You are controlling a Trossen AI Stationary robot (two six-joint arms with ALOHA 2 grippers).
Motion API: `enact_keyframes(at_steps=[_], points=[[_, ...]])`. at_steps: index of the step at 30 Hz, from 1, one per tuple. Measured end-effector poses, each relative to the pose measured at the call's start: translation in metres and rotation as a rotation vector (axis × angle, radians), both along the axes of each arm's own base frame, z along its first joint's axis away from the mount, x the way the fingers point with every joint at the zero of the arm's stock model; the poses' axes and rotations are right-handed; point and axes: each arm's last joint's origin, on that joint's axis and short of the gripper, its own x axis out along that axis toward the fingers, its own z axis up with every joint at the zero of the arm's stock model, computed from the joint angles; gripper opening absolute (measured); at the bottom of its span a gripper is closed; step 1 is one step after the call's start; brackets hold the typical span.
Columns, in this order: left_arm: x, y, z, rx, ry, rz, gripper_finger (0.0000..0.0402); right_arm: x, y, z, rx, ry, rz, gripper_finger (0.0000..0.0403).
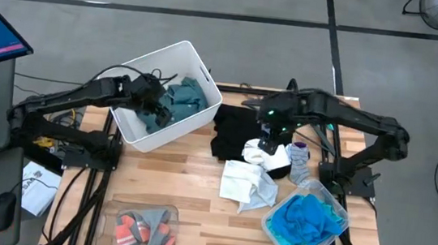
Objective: Pick & Place Cloths
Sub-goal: Put the top white sock into the left transparent bin
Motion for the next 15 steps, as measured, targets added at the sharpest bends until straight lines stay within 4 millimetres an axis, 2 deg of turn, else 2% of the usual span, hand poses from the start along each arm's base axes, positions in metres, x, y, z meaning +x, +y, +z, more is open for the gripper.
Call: enact_keyframes(at_steps=[4,7,11,15], points=[[0.002,-0.011,0.006,-0.12,-0.121,-0.072,0.0272,0.009,0.003,-0.027,-0.022,0.176,-0.005,0.0214],[0.002,-0.023,0.015,-0.151,-0.203,-0.121,0.0267,0.007,0.006,-0.058,-0.019,0.276,0.018,0.0214],[-0.004,-0.041,0.03,-0.146,-0.336,-0.185,0.0261,-0.011,0.01,-0.099,0.008,0.366,0.035,0.0212],[-0.01,-0.055,0.051,-0.091,-0.523,-0.237,0.0257,-0.029,0.011,-0.129,0.047,0.331,0.03,0.0209]])
